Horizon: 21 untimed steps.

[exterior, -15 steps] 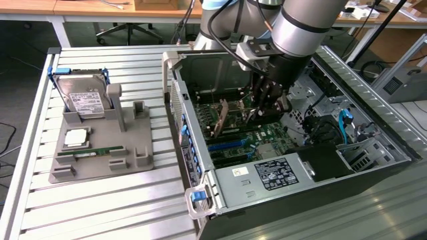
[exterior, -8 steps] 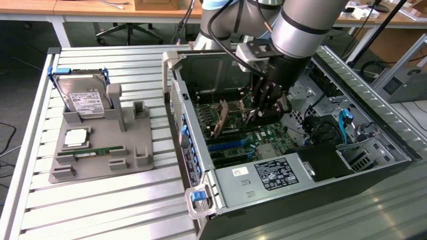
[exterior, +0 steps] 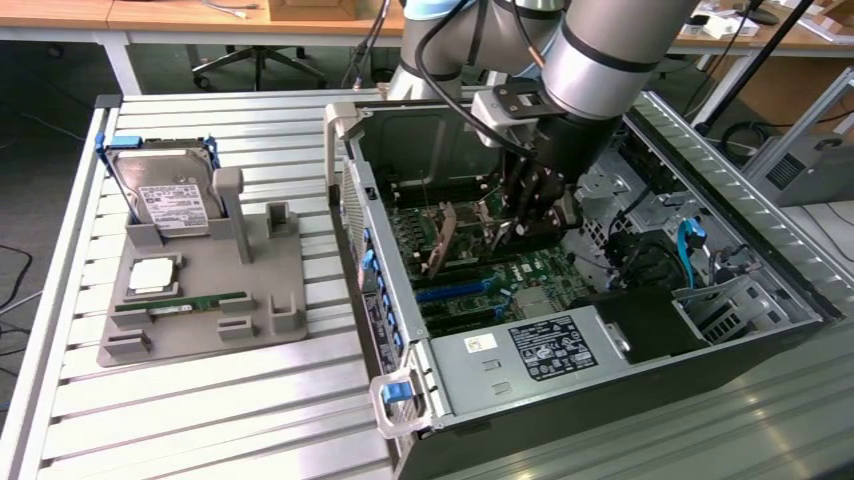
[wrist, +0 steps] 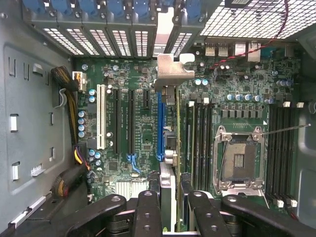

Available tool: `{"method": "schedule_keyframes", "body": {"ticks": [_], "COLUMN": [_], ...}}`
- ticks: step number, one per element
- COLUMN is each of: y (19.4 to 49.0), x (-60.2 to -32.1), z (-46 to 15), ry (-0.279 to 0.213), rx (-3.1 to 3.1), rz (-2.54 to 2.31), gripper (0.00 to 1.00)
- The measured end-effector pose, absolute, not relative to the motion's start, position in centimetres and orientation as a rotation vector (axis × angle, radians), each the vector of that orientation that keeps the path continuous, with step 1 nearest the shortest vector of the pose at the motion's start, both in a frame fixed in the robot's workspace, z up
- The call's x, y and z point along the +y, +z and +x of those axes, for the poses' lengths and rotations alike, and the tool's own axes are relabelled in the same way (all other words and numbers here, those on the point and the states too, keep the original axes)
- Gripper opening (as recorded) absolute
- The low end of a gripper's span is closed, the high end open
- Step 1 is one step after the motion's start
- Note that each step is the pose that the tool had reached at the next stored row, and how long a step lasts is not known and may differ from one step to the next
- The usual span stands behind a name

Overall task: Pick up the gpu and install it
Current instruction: 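Insert the gpu into the slot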

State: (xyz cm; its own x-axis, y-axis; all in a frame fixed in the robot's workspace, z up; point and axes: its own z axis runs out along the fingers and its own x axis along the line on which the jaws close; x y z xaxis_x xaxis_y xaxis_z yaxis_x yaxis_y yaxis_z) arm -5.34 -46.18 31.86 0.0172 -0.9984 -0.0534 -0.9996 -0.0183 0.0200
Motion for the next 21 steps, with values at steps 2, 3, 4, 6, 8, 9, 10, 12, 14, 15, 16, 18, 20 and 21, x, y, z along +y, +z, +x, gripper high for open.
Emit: {"method": "schedule_keyframes", "body": {"ticks": [2, 3, 4, 6, 8, 9, 10, 12, 14, 15, 16, 18, 20, 21], "y": [31.82, 31.81, 31.77, 31.73, 31.70, 31.68, 31.66, 31.63, 31.60, 31.57, 31.54, 31.47, 31.43, 31.41], "x": [-46.20, -46.21, -46.23, -46.26, -46.28, -46.29, -46.31, -46.33, -46.36, -46.38, -46.40, -46.43, -46.46, -46.47], "z": [-5.34, -5.34, -5.35, -5.35, -5.35, -5.35, -5.35, -5.35, -5.36, -5.36, -5.36, -5.36, -5.37, -5.37], "ry": [0.081, 0.081, 0.081, 0.081, 0.081, 0.081, 0.081, 0.081, 0.081, 0.081, 0.081, 0.081, 0.081, 0.081], "rx": [2.185, 2.185, 2.185, 2.185, 2.185, 2.185, 2.185, 2.185, 2.185, 2.185, 2.185, 2.185, 2.185, 2.185], "rz": [-2.224, -2.224, -2.224, -2.224, -2.224, -2.224, -2.224, -2.224, -2.224, -2.224, -2.224, -2.224, -2.224, -2.224], "gripper": [0.27, 0.27, 0.27, 0.27, 0.27, 0.27, 0.27, 0.27, 0.27, 0.27, 0.27, 0.27, 0.27, 0.27]}}
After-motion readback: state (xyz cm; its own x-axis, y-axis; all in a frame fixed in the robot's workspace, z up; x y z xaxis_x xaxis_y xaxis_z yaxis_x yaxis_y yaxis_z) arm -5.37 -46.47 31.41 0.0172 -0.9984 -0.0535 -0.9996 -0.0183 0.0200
